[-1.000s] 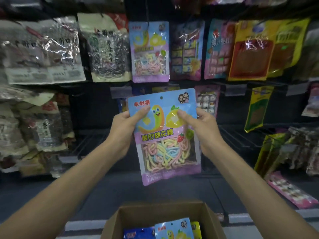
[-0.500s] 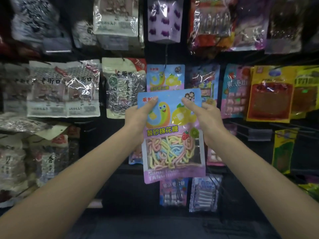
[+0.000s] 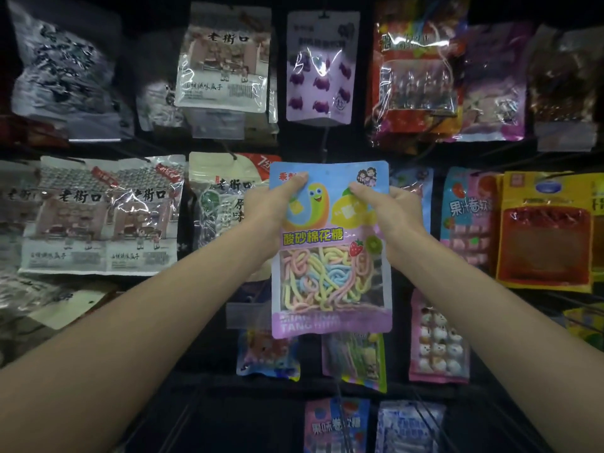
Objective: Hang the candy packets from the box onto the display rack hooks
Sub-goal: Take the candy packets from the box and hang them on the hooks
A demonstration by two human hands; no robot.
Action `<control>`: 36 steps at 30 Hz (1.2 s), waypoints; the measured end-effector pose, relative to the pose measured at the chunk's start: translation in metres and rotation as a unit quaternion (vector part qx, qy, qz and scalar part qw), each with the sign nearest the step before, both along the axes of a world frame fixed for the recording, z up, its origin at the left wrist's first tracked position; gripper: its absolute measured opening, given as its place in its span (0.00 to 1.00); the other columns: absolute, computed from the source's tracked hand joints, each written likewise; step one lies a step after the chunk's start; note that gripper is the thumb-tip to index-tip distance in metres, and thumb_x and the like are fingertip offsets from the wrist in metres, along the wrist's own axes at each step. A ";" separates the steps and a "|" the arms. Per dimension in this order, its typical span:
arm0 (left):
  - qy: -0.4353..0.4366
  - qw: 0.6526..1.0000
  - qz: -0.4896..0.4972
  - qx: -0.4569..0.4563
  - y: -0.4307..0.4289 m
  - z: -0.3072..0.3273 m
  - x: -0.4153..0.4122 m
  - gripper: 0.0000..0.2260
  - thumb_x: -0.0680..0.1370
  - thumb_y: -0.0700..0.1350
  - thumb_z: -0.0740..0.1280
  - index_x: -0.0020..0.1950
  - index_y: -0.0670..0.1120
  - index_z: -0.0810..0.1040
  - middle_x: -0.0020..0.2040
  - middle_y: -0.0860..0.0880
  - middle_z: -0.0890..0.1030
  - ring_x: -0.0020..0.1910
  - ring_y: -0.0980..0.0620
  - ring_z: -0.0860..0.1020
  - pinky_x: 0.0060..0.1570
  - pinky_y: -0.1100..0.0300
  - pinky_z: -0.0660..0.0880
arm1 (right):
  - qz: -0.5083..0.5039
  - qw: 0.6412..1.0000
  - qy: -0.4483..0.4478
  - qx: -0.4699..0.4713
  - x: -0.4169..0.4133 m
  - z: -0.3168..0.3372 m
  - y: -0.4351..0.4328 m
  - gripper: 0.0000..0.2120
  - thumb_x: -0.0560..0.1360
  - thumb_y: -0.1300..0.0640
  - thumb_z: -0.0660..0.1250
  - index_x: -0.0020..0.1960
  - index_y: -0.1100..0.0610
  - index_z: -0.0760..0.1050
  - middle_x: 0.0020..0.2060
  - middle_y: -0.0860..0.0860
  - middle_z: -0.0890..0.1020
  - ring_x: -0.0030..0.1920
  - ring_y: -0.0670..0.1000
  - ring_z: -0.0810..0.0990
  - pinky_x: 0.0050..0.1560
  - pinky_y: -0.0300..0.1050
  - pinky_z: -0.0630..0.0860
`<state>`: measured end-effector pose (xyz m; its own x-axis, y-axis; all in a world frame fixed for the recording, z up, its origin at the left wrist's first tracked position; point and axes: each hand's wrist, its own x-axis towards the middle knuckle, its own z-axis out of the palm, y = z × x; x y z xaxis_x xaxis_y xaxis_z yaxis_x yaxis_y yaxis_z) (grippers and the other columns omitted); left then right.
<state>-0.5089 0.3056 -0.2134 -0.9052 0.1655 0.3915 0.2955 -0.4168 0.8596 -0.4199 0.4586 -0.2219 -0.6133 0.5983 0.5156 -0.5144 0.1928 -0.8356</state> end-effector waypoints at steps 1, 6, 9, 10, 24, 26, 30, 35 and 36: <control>0.009 1.000 0.001 -0.002 0.001 0.005 -0.003 0.12 0.73 0.48 0.81 0.47 0.43 0.82 0.43 0.43 0.88 0.41 0.45 0.88 0.48 0.47 0.86 | -0.002 1.000 0.012 -0.003 -0.004 0.004 0.001 0.09 0.73 0.52 0.81 0.46 0.56 0.84 0.41 0.52 0.89 0.33 0.47 0.85 0.27 0.37 0.75; 0.021 1.000 0.015 0.007 0.008 0.024 -0.024 0.22 0.69 0.52 0.84 0.55 0.42 0.83 0.45 0.44 0.89 0.46 0.42 0.88 0.55 0.42 0.84 | -0.019 0.999 0.040 -0.002 -0.017 0.019 0.002 0.09 0.74 0.53 0.81 0.47 0.57 0.86 0.40 0.51 0.89 0.37 0.50 0.88 0.34 0.43 0.83; 0.016 1.000 0.012 0.016 0.014 0.028 -0.029 0.30 0.63 0.55 0.85 0.57 0.41 0.83 0.46 0.43 0.89 0.45 0.40 0.88 0.54 0.39 0.84 | -0.022 0.999 0.041 -0.009 -0.023 0.026 0.004 0.07 0.74 0.54 0.80 0.46 0.57 0.85 0.38 0.51 0.89 0.32 0.47 0.86 0.28 0.39 0.80; 0.013 1.000 0.011 0.018 0.015 0.030 -0.032 0.31 0.62 0.56 0.85 0.58 0.41 0.82 0.45 0.43 0.88 0.44 0.40 0.88 0.53 0.39 0.84 | -0.021 0.999 0.040 -0.011 -0.025 0.028 0.005 0.07 0.74 0.55 0.80 0.45 0.58 0.85 0.39 0.52 0.89 0.32 0.48 0.86 0.29 0.40 0.81; -0.007 0.999 0.021 0.037 0.020 0.034 -0.047 0.39 0.55 0.59 0.86 0.60 0.43 0.79 0.48 0.42 0.88 0.43 0.39 0.88 0.49 0.40 0.84 | -0.010 1.000 0.008 -0.017 -0.042 0.039 0.013 0.11 0.71 0.53 0.82 0.44 0.60 0.85 0.40 0.55 0.89 0.44 0.59 0.90 0.49 0.61 0.87; -0.017 0.999 0.022 0.020 0.023 0.034 -0.055 0.45 0.47 0.61 0.86 0.59 0.45 0.78 0.51 0.41 0.87 0.46 0.37 0.87 0.50 0.38 0.83 | -0.016 1.000 0.001 -0.021 -0.043 0.038 0.014 0.11 0.71 0.54 0.82 0.44 0.59 0.84 0.40 0.55 0.89 0.44 0.59 0.90 0.49 0.62 0.86; -0.042 0.999 0.010 -0.008 0.019 0.031 -0.048 0.50 0.44 0.64 0.85 0.62 0.47 0.77 0.55 0.43 0.86 0.52 0.39 0.86 0.54 0.39 0.82 | -0.019 0.999 -0.015 -0.035 -0.047 0.033 0.015 0.11 0.71 0.53 0.82 0.44 0.59 0.84 0.41 0.55 0.89 0.44 0.59 0.90 0.48 0.59 0.87; -0.016 0.990 -0.023 -0.135 -0.004 -0.007 -0.012 0.24 0.73 0.57 0.80 0.60 0.44 0.81 0.46 0.44 0.89 0.39 0.43 0.88 0.37 0.54 0.82 | -0.006 0.998 -0.063 -0.024 -0.037 0.021 0.013 0.20 0.74 0.40 0.78 0.51 0.57 0.82 0.45 0.51 0.88 0.43 0.52 0.86 0.45 0.50 0.82; -0.023 0.987 -0.037 -0.154 -0.010 -0.018 -0.008 0.23 0.75 0.56 0.78 0.61 0.42 0.79 0.43 0.44 0.89 0.37 0.44 0.88 0.35 0.54 0.82 | -0.005 0.997 -0.082 -0.003 -0.030 0.017 0.013 0.22 0.75 0.38 0.75 0.54 0.56 0.81 0.47 0.50 0.86 0.44 0.49 0.83 0.44 0.47 0.77</control>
<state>-0.5170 0.2952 -0.2315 -0.9014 0.3371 0.2716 0.2323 -0.1529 0.9606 -0.4501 0.4720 -0.2050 -0.6833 0.6075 0.4051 -0.3693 0.1910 -0.9095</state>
